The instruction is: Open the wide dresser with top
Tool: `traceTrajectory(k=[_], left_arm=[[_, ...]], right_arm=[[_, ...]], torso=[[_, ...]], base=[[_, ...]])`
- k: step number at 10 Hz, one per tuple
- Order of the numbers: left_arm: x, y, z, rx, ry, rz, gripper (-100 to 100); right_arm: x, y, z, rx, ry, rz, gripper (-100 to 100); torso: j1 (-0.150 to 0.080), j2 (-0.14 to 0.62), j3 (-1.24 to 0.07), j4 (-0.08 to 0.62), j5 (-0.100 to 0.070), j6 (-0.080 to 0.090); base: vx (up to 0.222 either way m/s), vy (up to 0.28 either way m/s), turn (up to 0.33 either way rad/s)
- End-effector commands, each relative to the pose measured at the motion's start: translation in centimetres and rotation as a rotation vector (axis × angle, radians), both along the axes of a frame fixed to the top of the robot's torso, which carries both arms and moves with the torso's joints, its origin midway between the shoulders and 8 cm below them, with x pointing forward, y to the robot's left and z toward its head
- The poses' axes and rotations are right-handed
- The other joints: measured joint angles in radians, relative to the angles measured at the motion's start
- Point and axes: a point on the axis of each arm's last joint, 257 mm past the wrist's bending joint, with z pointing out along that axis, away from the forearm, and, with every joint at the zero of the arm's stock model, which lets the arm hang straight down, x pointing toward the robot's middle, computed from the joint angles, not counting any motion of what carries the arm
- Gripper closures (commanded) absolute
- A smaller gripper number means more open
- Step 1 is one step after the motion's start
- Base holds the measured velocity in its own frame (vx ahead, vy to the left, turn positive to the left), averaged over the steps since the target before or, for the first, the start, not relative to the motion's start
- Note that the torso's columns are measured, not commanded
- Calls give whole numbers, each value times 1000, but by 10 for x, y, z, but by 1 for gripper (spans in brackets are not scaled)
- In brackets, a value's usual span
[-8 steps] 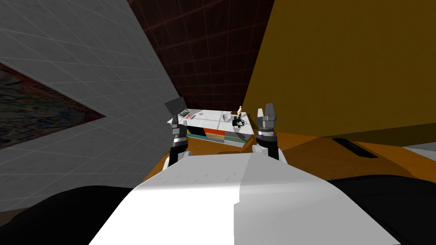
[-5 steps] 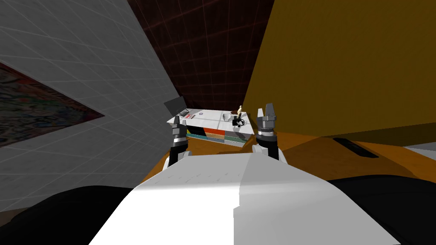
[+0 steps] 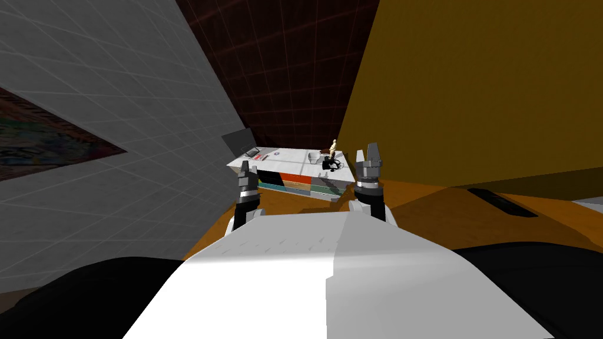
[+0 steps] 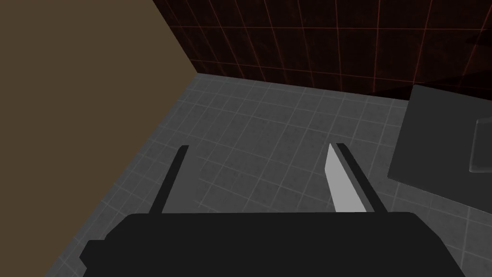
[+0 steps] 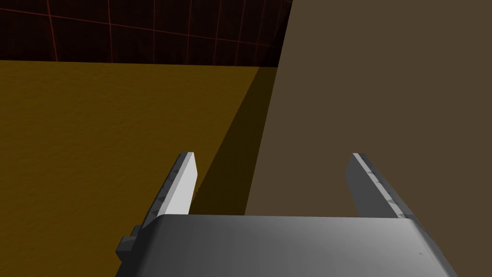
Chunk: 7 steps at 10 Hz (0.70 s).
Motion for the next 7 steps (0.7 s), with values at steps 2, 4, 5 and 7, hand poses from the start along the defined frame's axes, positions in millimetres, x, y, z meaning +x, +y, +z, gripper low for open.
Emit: traceTrajectory(k=[2, 4, 5, 7], left_arm=[[4, -4, -9, 38, 17, -21, -100], [9, -6, -22, 65, 37, -35, -100], [13, -7, -30, 75, 49, -40, -100], [19, -7, -49, 92, 74, -49, -100]], right_arm=[[0, 0, 0, 0, 0, 0, 0], [0, 0, 0, 0, 1, 0, 0], [0, 0, 0, 0, 1, 0, 0], [0, 0, 0, 0, 1, 0, 0]], torso=[[0, 148, -295, 148, 0, 0], [0, 189, -385, 190, 0, 0], [0, 192, -389, 193, 0, 0], [0, 194, -390, 194, 0, 0]], base=[[14, -3, -8], [44, -5, -23], [59, -6, -25], [63, -8, -25]])
